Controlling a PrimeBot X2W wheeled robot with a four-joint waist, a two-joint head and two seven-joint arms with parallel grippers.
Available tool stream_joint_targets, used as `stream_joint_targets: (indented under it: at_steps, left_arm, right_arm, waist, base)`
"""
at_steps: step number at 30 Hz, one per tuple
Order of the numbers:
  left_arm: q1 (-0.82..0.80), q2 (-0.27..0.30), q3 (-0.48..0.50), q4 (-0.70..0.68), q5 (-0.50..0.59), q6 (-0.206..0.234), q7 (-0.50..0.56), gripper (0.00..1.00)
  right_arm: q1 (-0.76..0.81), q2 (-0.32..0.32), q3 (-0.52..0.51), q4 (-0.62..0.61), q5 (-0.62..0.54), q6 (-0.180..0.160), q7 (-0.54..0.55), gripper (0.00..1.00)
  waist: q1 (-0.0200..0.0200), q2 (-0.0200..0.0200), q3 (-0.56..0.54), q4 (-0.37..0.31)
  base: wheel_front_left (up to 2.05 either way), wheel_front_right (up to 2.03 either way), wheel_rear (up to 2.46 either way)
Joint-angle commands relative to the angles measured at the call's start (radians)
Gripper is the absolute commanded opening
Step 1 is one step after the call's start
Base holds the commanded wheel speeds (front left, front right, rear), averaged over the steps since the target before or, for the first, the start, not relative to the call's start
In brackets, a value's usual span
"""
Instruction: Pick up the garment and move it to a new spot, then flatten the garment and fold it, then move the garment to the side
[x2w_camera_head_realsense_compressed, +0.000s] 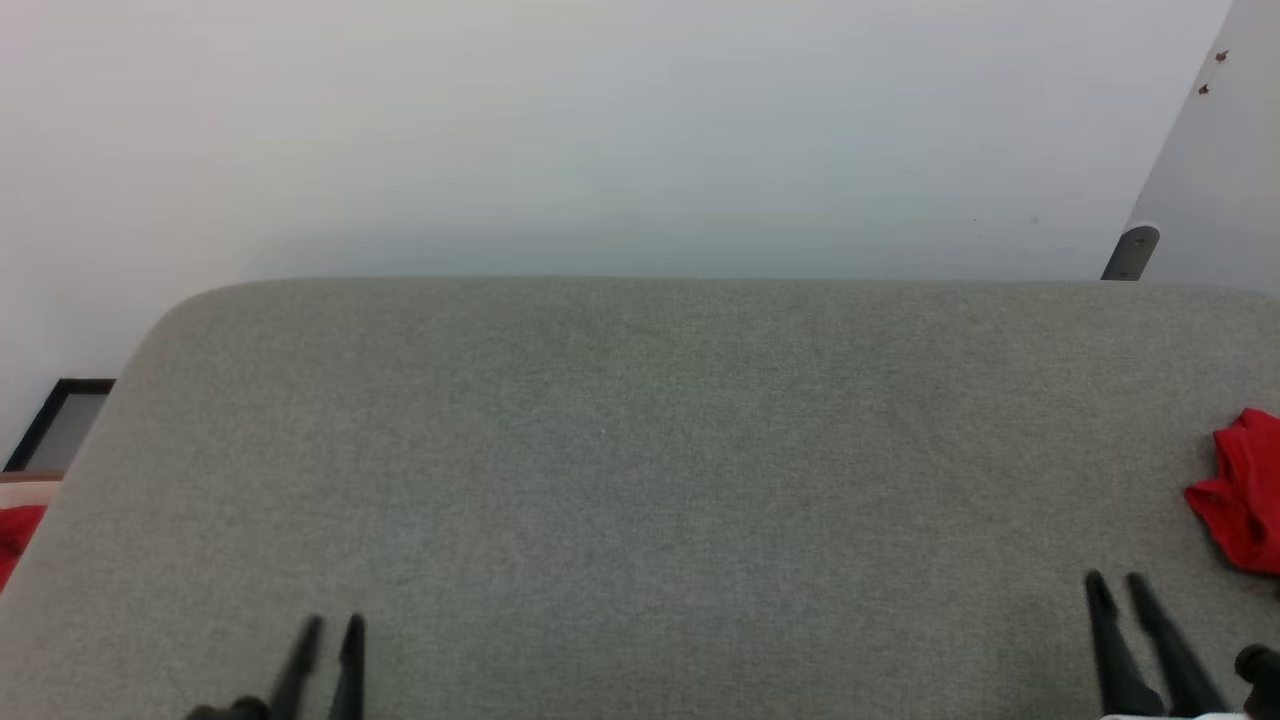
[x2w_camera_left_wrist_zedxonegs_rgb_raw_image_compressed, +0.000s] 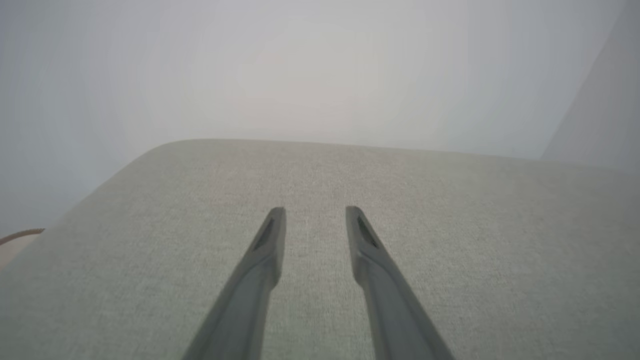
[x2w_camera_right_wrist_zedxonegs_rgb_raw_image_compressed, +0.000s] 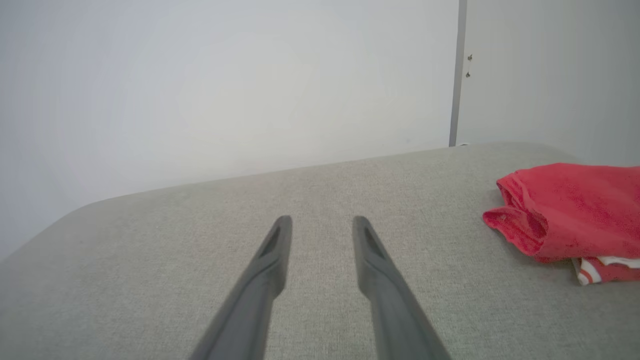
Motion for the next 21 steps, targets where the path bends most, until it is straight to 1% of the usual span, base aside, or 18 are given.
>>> stream_joint_targets:
  at_steps: [1,3,21]
  left_arm:
    - [0.0,-0.002,0.0,0.003,-0.003,0.0,0.001,0.0]
    - [0.008,-0.011,-0.003,0.02,-0.009,0.0,0.004,0.0]
    - [-0.054,-0.041,0.023,0.036,-0.324,-0.008,0.092,0.0]
  right_arm:
    - [0.0,0.001,0.0,0.003,0.003,0.0,0.001,0.0]
    - [0.002,0.005,0.0,0.021,0.01,0.0,0.002,0.0]
    - [-0.058,0.02,-0.015,0.068,0.306,0.0,0.053,0.0]
  waist:
    - [0.0,0.0,0.0,0.0]
    - [0.0,0.0,0.0,0.0]
    - [0.0,0.0,0.009,-0.005]
  base:
    - [0.0,0.0,0.0]
    - [0.0,0.0,0.0]
    - [0.0,0.0,0.0]
